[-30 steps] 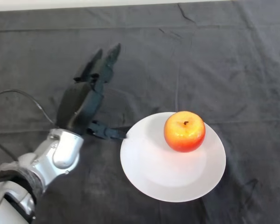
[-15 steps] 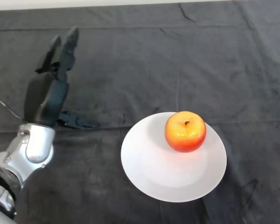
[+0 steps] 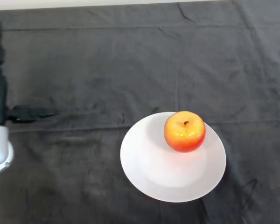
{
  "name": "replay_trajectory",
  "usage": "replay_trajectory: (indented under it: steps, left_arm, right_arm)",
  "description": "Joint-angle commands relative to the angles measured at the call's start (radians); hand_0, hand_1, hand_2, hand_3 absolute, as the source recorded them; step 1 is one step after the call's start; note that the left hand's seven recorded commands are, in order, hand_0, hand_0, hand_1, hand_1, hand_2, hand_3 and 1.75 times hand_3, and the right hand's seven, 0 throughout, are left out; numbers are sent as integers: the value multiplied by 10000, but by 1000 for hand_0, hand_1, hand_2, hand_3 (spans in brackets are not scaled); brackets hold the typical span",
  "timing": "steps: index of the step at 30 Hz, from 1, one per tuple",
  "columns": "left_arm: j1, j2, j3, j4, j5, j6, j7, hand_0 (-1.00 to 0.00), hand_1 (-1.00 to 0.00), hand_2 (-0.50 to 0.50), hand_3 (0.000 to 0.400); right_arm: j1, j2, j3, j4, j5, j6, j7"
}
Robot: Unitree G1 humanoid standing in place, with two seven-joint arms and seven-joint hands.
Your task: Move the apple to the plate
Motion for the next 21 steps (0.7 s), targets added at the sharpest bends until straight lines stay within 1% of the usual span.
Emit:
replay_trajectory:
  steps: [1, 7, 13, 21]
  left_arm:
    - [437, 584, 482, 438, -400, 74, -192, 0, 0, 0, 0]
    - [716, 672, 1570, 482, -1360, 393, -522, 0, 0, 0, 0]
    - [996, 793, 2528, 453, -2165, 684, -857, 0, 0, 0, 0]
    - [1571, 1223, 3795, 402, -3167, 1023, -1393, 0, 0, 0, 0]
  right_arm:
    - [305, -227, -63, 172, 77, -72, 38]
    - [309, -223, -62, 162, 76, -73, 35]
    - [313, -218, -61, 152, 75, -74, 33]
    - [318, -212, -59, 139, 74, -75, 29]
